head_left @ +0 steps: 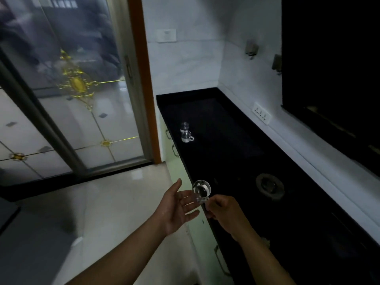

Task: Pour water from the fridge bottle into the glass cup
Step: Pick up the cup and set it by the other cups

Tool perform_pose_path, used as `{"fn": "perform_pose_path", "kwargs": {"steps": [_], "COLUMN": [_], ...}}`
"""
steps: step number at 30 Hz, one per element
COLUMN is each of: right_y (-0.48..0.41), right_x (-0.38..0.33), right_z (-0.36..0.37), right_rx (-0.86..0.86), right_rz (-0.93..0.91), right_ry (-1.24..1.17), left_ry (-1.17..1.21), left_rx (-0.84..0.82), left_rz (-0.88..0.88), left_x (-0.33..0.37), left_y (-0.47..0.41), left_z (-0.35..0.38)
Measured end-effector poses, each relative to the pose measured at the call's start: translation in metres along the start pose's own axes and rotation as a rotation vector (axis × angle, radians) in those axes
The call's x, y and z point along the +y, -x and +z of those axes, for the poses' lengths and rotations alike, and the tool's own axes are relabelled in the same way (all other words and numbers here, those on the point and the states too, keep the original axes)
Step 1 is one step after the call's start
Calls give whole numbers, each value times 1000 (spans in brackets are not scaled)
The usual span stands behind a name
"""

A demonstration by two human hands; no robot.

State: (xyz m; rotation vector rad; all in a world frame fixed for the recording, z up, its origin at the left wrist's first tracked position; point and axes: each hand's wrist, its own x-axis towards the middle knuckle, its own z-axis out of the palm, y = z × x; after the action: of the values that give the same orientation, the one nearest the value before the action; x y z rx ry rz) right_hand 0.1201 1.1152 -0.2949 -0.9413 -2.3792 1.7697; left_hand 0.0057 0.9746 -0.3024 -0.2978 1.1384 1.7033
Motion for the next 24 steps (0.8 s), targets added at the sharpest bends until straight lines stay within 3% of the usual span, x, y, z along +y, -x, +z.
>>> {"fn": "perform_pose_path", "kwargs": {"steps": [11,24], "right_y": [-161,-323], "right_x": [-36,-49], "right_z": [3,57], "right_rx": [-26,128], "right_rz": [83,296], "right_ry": [-13,-49], "left_ry": [-23,-124], "left_rx": [30,-23], "left_rz": [-13,-224], "left_x": [107,226], "left_y": [-114,-276], "left_z": [-2,-45]}}
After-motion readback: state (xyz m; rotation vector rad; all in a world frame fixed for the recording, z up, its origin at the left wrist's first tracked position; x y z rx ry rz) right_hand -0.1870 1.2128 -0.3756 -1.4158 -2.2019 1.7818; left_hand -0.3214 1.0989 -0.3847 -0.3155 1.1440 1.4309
